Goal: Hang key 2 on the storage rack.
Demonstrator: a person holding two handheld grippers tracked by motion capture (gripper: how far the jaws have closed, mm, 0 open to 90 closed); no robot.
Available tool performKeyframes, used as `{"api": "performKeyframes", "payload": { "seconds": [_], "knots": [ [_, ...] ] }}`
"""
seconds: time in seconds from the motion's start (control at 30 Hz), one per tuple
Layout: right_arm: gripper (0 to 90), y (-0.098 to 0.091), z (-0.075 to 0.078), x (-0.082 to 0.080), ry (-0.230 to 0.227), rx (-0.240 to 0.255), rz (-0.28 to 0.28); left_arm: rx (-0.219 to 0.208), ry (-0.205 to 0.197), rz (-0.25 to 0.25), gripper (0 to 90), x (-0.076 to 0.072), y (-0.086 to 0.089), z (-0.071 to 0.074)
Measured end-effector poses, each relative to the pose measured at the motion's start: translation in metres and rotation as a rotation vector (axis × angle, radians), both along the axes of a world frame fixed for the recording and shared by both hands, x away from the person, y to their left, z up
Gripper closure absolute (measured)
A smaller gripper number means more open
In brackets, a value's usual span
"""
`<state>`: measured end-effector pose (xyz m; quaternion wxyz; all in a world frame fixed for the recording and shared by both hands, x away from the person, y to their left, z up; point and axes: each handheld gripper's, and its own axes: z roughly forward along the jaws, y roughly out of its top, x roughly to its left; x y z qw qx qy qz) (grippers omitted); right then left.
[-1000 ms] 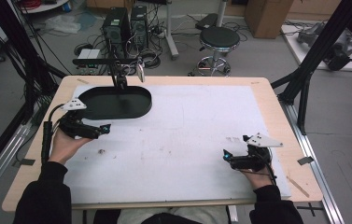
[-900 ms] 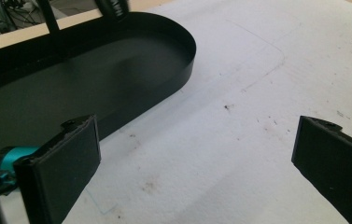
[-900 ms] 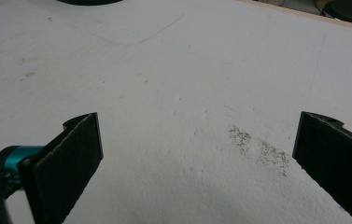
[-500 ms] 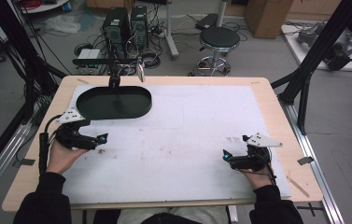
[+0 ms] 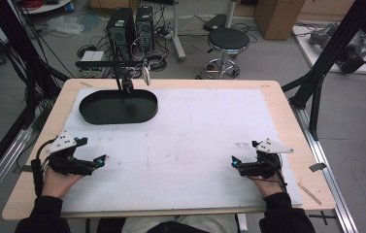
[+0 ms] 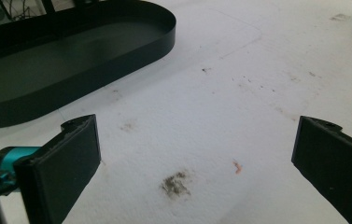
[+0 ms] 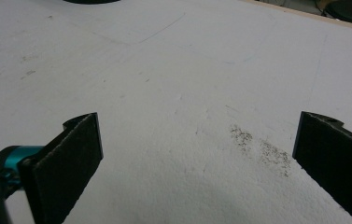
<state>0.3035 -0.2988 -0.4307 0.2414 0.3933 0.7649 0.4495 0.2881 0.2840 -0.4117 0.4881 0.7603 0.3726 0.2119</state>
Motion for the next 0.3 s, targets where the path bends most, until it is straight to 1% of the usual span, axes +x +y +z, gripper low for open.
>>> {"api": "performKeyframes", "payload": {
  "seconds": [0.03, 0.07, 0.13, 0.17, 0.23, 0.3],
  "knots": [
    [0.8, 0.0, 0.0, 0.0, 0.001, -0.001, 0.0, 0.006, -0.006, 0.004, 1.7, -0.003, 0.001, -0.002],
    [0.8, 0.0, 0.0, 0.0, 0.001, -0.001, 0.003, 0.0, -0.005, 0.013, 1.7, -0.006, 0.001, -0.003],
    [0.8, 0.0, 0.0, 0.0, 0.003, 0.0, 0.006, 0.006, 0.002, 0.021, 1.7, -0.011, 0.004, -0.008],
    [0.8, 0.0, 0.0, 0.0, 0.003, 0.001, 0.005, 0.01, 0.009, 0.026, 1.7, -0.013, 0.006, -0.01],
    [0.8, 0.0, 0.0, 0.0, 0.002, 0.0, 0.008, 0.005, 0.027, 0.036, 1.7, -0.015, 0.008, -0.015],
    [0.8, 0.0, -0.001, 0.0, 0.0, 0.0, 0.01, 0.001, 0.043, 0.041, 1.7, -0.013, 0.01, -0.018]
  ]
}}
